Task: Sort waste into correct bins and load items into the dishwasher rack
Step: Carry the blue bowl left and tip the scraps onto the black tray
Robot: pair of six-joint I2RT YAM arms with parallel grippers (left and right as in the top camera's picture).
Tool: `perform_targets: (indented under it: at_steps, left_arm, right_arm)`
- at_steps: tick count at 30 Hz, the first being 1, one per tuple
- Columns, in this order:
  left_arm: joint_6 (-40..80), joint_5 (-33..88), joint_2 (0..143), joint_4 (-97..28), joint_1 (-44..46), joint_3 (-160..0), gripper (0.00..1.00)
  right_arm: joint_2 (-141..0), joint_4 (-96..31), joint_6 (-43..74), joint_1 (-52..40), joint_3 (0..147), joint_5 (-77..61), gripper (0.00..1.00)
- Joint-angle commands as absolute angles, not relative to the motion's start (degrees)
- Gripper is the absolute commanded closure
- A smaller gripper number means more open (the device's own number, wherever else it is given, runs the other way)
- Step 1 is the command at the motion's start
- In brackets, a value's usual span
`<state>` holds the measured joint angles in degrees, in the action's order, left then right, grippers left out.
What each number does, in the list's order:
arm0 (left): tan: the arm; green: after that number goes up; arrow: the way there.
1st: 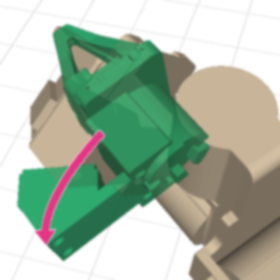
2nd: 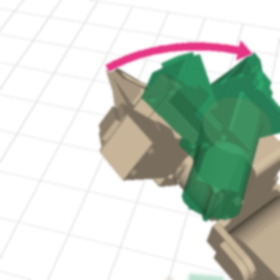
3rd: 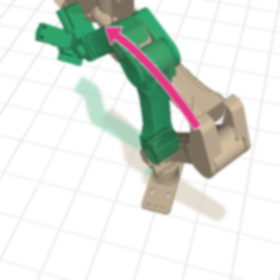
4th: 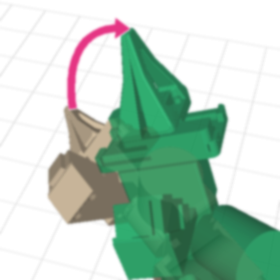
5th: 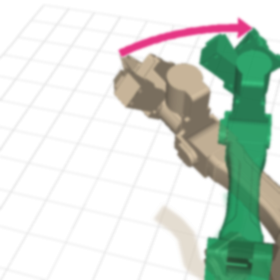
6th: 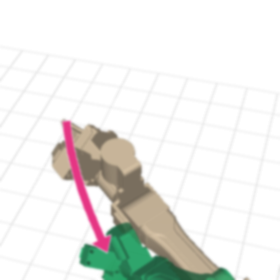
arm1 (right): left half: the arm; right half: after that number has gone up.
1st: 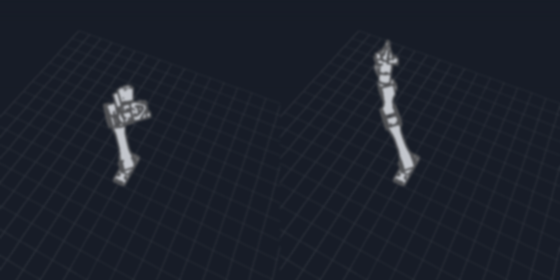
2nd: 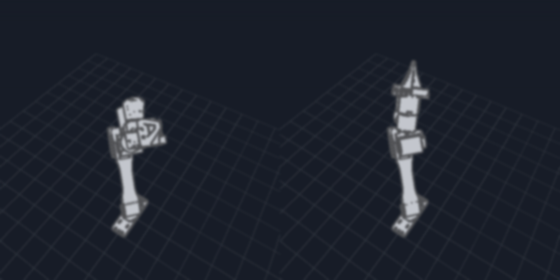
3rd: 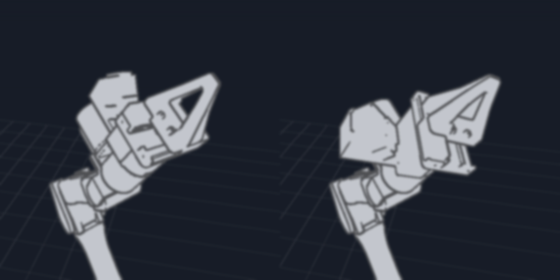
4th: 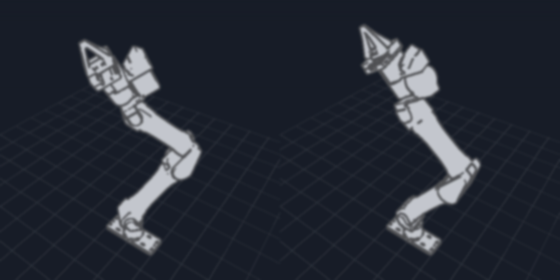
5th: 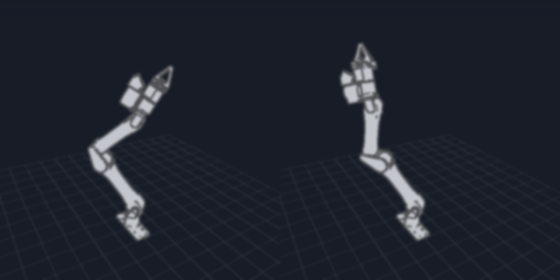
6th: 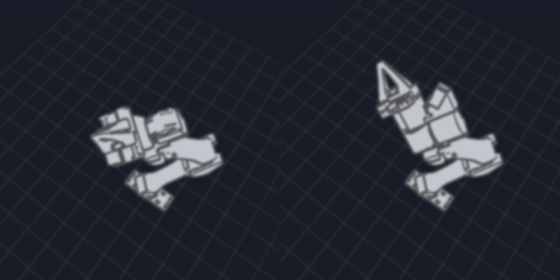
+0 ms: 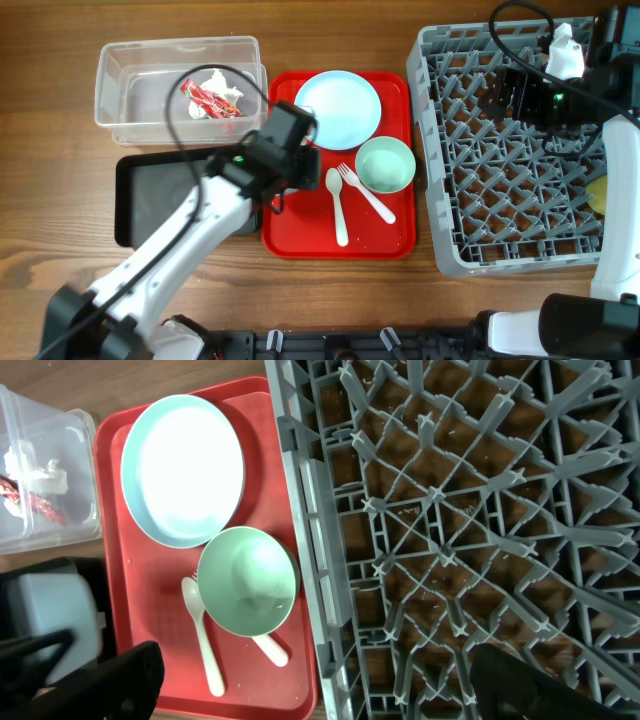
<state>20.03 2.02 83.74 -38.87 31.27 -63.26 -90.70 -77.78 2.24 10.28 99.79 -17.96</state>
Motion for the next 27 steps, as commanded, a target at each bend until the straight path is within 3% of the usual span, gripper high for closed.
perform_targets:
  at_steps: [1,11,16,22,27]
  left_arm:
    - [20.1,8.1,79.0,-42.2,24.3,-63.1,0.96]
    - [8.9,48.9,80.1,-44.6,-5.3,-56.9,0.96]
    - [1.5,69.6,85.5,-44.6,-15.7,-52.8,0.96]
    - [0.2,90.0,94.3,-44.6,-21.0,-51.7,0.96]
    - [0.9,90.4,96.1,-44.9,-22.6,-51.7,0.96]
  right_arm:
    - [-90.9,-77.9,1.3,10.1,99.7,-17.4,0.0]
    - [-90.9,-78.1,1.2,10.1,99.7,-17.4,0.0]
    - [-90.9,-78.1,1.2,10.1,99.7,-17.4,0.0]
    - [-90.9,-78.3,1.0,10.1,99.7,-17.4,0.0]
    - [-90.9,-78.3,0.4,10.1,99.7,-17.4,0.0]
